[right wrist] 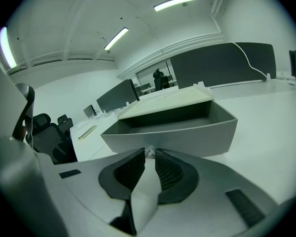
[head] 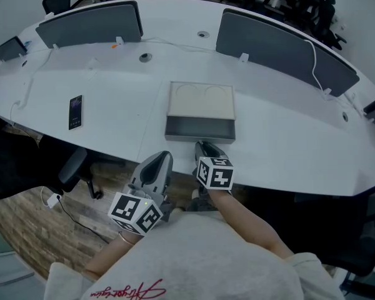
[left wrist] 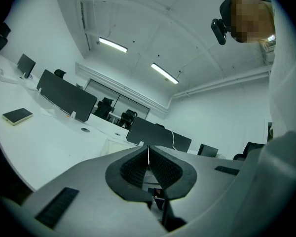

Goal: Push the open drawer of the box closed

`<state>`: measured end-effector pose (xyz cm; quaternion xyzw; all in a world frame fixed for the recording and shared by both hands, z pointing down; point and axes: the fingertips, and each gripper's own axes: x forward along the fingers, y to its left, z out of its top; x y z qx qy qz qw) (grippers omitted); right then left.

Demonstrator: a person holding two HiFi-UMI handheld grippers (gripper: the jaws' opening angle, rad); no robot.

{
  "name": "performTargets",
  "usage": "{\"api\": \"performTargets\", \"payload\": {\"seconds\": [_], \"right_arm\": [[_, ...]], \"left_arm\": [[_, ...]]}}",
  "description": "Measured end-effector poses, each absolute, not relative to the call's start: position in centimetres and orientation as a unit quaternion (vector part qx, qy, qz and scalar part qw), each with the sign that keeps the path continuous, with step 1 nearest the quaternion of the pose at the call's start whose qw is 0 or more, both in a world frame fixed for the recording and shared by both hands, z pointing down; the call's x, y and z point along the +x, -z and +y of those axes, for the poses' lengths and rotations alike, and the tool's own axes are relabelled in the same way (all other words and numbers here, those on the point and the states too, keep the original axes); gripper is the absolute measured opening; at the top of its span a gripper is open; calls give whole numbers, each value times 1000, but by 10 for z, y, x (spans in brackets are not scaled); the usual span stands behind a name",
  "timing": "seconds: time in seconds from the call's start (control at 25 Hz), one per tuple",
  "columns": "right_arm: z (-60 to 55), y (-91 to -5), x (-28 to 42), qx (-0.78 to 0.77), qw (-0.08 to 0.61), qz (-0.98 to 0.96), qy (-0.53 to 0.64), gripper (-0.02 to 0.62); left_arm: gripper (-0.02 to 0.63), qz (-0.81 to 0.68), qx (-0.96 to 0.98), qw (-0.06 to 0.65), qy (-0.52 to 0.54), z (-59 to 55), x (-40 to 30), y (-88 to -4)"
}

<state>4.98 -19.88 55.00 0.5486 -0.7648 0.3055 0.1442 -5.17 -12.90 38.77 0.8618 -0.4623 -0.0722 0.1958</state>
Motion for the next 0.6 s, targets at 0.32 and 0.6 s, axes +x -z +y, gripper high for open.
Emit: {"api": "performTargets", "payload": {"seconds": [0.32, 0.6], "right_arm": [[-204, -550, 51, 540, 142, -769, -310, 72], [-208, -550, 53, 536, 140, -772, -313, 72]], "left_arm": [[19, -474, 855, 198, 68, -133, -49, -386], [18, -474, 856, 194, 71, -136, -45, -390]]}}
